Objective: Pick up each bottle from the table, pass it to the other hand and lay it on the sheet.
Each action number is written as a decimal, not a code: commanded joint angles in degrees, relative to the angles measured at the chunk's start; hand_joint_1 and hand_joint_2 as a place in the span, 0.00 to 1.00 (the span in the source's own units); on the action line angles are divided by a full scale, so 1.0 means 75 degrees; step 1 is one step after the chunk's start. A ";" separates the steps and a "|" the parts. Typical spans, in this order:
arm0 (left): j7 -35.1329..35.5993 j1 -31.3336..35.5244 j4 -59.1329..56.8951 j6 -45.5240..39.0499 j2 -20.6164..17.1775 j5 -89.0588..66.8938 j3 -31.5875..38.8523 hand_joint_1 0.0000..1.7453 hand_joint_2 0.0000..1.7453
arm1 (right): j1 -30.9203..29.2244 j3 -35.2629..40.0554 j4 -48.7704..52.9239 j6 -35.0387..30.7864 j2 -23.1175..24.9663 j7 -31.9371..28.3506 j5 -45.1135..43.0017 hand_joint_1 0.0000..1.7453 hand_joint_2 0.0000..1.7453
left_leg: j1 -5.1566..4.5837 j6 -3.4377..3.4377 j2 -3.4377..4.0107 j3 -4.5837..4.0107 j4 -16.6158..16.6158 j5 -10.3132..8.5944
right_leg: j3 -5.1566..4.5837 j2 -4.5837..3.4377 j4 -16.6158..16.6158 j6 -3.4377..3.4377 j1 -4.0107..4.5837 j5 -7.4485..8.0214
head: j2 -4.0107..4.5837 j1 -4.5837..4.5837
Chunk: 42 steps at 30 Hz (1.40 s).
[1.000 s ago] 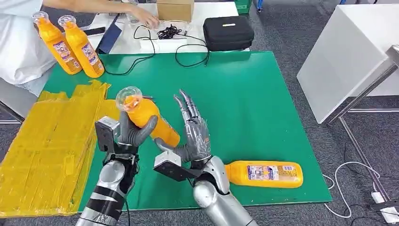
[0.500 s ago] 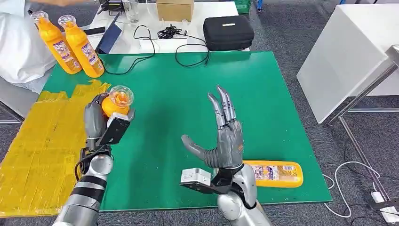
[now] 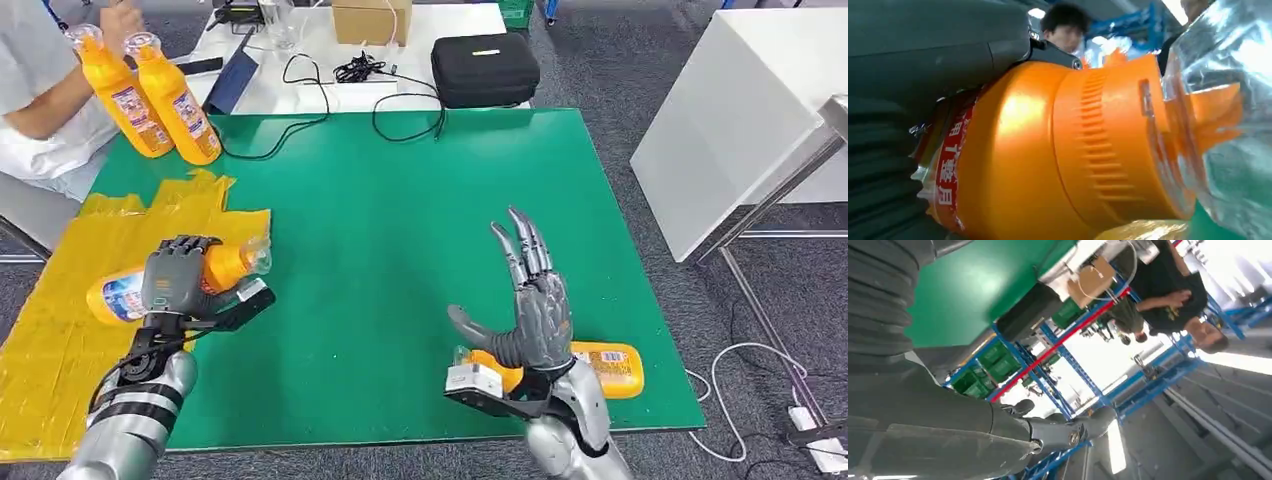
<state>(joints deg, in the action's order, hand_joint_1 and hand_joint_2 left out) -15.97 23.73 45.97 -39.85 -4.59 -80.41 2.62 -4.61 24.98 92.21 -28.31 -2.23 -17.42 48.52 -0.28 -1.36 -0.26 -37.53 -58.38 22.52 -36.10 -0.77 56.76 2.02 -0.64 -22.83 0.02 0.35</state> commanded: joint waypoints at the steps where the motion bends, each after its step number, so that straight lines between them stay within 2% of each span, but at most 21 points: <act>1: 0.0141 0.0563 -0.2323 -0.0021 -0.0278 -0.0758 -0.0178 0.00 1.00 | -0.0256 -0.0201 -0.0372 0.0648 -0.0716 0.0018 -0.0074 0.00 1.00 | 0.0011 0.0013 -0.0011 0.0063 0.0007 0.0020 | 0.0073 0.0021 -0.0016 -0.0008 0.0013 -0.0019 | 0.0000 0.0000; 4: 0.0372 0.0394 -0.2223 -0.0021 -0.0279 -0.1219 -0.0471 0.00 1.00 | -0.0536 0.0050 -0.0750 0.1090 -0.0970 0.0178 0.0208 0.00 1.00 | 0.0007 0.0009 0.0009 0.0048 0.0003 0.0017 | 0.0053 0.0000 -0.0011 -0.0005 0.0008 -0.0011 | 0.0000 0.0000; 7: 0.0439 0.0321 -0.2274 -0.0021 -0.0168 -0.1070 -0.0378 0.00 1.00 | -0.0768 0.0304 -0.1015 0.1724 -0.1516 0.0238 0.0188 0.00 1.00 | 0.0004 0.0007 0.0005 0.0040 0.0005 0.0012 | 0.0047 0.0004 -0.0012 -0.0003 0.0005 -0.0008 | 0.0000 0.0000; 9: 0.0298 0.0189 -0.1975 -0.0021 -0.0030 -0.0659 0.0034 0.00 1.00 | -0.0793 0.0325 -0.0845 0.2179 -0.2210 0.0206 -0.0118 0.00 1.00 | 0.0006 0.0007 -0.0003 0.0042 0.0003 0.0014 | 0.0054 0.0010 -0.0013 -0.0003 0.0008 -0.0010 | 0.0000 -0.0003; 11: 0.0230 0.0096 -0.1732 -0.0021 0.0070 -0.0569 0.0304 0.00 1.00 | -0.0706 0.0196 -0.0667 0.2373 -0.2560 0.0103 -0.0327 0.00 1.00 | 0.0004 0.0006 -0.0010 0.0047 0.0000 0.0017 | 0.0063 0.0015 -0.0012 -0.0002 0.0007 -0.0014 | 0.0000 0.0000; 13: -0.0280 0.0063 -0.1476 -0.0021 0.0308 0.0073 0.1021 0.00 1.00 | -0.0605 0.0095 -0.0449 0.2547 -0.2831 0.0043 -0.0436 0.00 1.00 | 0.0001 0.0005 -0.0015 0.0043 0.0000 0.0017 | 0.0062 0.0020 -0.0011 -0.0001 0.0005 -0.0015 | 0.0000 -0.0003; 15: -0.2256 0.0707 -0.2395 -0.0021 0.0743 0.2667 0.2636 0.00 1.00 | -0.0375 0.0028 0.0139 0.3181 -0.3292 -0.0313 -0.1091 0.00 1.00 | -0.0004 0.0002 -0.0030 0.0015 -0.0003 0.0007 | 0.0035 0.0030 -0.0003 0.0001 -0.0001 -0.0011 | 0.0000 0.0000; 16: -0.2263 0.0817 -0.2506 -0.0021 0.0707 0.2700 0.2610 0.00 1.00 | -0.0320 -0.0015 0.0263 0.3222 -0.3348 -0.0319 -0.1133 0.00 1.00 | -0.0001 0.0005 -0.0030 0.0032 -0.0007 0.0017 | 0.0055 0.0034 -0.0004 -0.0001 0.0003 -0.0019 | 0.0000 0.0000; 17: -0.2658 0.0988 -0.2640 0.0270 0.0748 0.3485 0.2845 0.00 1.00 | -0.0260 -0.0064 0.0432 0.3486 -0.3426 -0.0419 -0.1413 0.00 1.00 | -0.0003 0.0004 -0.0036 0.0014 -0.0008 0.0009 | 0.0035 0.0038 0.0002 0.0000 0.0000 -0.0015 | 0.0000 -0.0003; 19: -0.2648 0.1005 -0.2641 0.0282 0.0740 0.3493 0.2832 0.00 1.00 | -0.0252 -0.0071 0.0455 0.3496 -0.3431 -0.0417 -0.1420 0.00 1.00 | 0.0001 0.0009 -0.0050 0.0030 -0.0019 0.0018 | 0.0052 0.0056 0.0006 -0.0004 0.0004 -0.0027 | 0.0000 0.0000; 21: -0.3204 0.1000 -0.2035 0.1504 0.0925 0.5191 0.3272 0.00 1.00 | -0.0306 -0.0053 0.0609 0.4013 -0.3642 -0.0574 -0.1917 0.00 1.00 | 0.0002 0.0011 -0.0030 0.0031 -0.0012 0.0017 | 0.0049 0.0035 0.0000 -0.0005 0.0006 -0.0019 | 0.0000 0.0000; 23: -0.3204 0.0788 -0.1064 0.2403 0.1036 0.6565 0.3033 0.00 1.00 | -0.0324 -0.0133 0.0790 0.4595 -0.3949 -0.0830 -0.2536 0.00 1.00 | -0.0002 0.0005 -0.0028 0.0010 -0.0012 0.0008 | 0.0024 0.0032 0.0002 0.0000 0.0001 -0.0009 | 0.0000 -0.0003; 32: -0.3204 0.0574 -0.0553 0.2537 0.1057 0.7284 0.2658 0.00 1.00 | -0.0104 -0.0354 0.0995 0.4932 -0.4086 -0.1031 -0.2870 0.00 1.00 | 0.0001 0.0007 -0.0017 0.0030 -0.0010 0.0016 | 0.0045 0.0024 -0.0004 -0.0002 0.0005 -0.0012 | 0.0000 -0.0003; 35: -0.3204 0.0312 0.0099 0.2693 0.1165 0.8013 0.2151 0.00 1.00 | 0.0667 -0.0856 0.1624 0.5375 -0.4314 -0.1464 -0.3437 0.00 1.00 | 0.0000 0.0005 -0.0022 0.0017 -0.0008 0.0011 | 0.0032 0.0027 -0.0004 -0.0001 0.0003 -0.0010 | 0.0000 -0.0003; 38: -0.3186 0.0110 0.0477 0.2712 0.1344 0.8140 0.1864 0.00 1.00 | 0.1517 -0.1395 0.2122 0.5486 -0.4390 -0.1509 -0.3519 0.00 1.00 | 0.0006 0.0010 -0.0063 0.0046 -0.0011 0.0027 | 0.0075 0.0071 -0.0005 -0.0004 0.0010 -0.0037 | 0.0000 -0.0003; 42: -0.3204 -0.0104 0.0830 0.2770 0.1513 0.8519 0.1680 0.00 1.00 | 0.2686 -0.2123 0.2584 0.5225 -0.4555 -0.1303 -0.3097 0.00 1.00 | -0.0004 0.0001 -0.0065 0.0020 -0.0004 0.0015 | 0.0044 0.0061 -0.0006 0.0003 -0.0001 -0.0022 | 0.0000 -0.0006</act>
<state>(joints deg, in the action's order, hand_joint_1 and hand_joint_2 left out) -40.22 24.89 46.42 -19.69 3.21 -19.67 19.08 2.40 18.19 104.54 12.04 -34.33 -28.44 22.49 -0.33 -1.44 -0.50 -37.54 -58.42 22.58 -36.03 -0.62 56.73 2.08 -0.67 -22.84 0.02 0.31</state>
